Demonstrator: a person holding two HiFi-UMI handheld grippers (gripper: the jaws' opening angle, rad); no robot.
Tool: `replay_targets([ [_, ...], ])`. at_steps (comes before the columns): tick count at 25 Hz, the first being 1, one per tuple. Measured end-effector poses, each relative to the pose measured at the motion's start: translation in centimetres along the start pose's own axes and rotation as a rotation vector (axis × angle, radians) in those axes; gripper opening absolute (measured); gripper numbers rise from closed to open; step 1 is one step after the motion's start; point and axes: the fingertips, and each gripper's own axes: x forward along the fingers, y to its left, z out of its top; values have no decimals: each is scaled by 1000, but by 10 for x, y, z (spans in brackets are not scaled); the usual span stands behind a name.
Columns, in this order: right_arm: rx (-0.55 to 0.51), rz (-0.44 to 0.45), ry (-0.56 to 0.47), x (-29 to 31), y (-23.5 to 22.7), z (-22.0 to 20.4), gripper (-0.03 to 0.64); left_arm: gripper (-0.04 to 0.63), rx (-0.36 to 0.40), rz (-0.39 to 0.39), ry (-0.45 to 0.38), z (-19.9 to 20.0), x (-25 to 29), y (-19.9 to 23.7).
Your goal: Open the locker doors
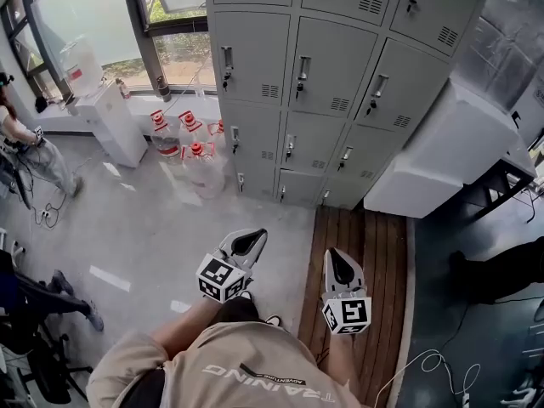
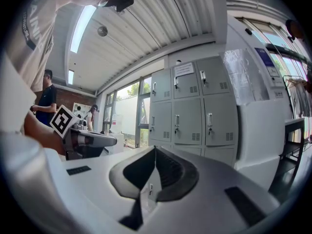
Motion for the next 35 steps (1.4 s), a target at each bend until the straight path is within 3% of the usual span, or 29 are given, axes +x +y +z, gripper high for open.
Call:
replay_targets([
  [5, 8, -8, 28, 23, -11, -11, 11, 6, -9, -25, 15, -5, 24, 14],
  [10, -51, -19, 58, 64, -21, -8, 12, 6, -13, -43, 8, 4, 58, 51],
  [19, -97, -110, 64, 132, -43, 8, 12, 6, 26, -152, -11, 24, 117, 105],
  [25, -55, -154, 109, 157, -50, -6, 12, 6, -10, -191, 19, 13, 132, 126],
  [35, -63, -145, 155, 207, -88, -12, 12, 6, -53, -174, 48, 5, 169, 159],
])
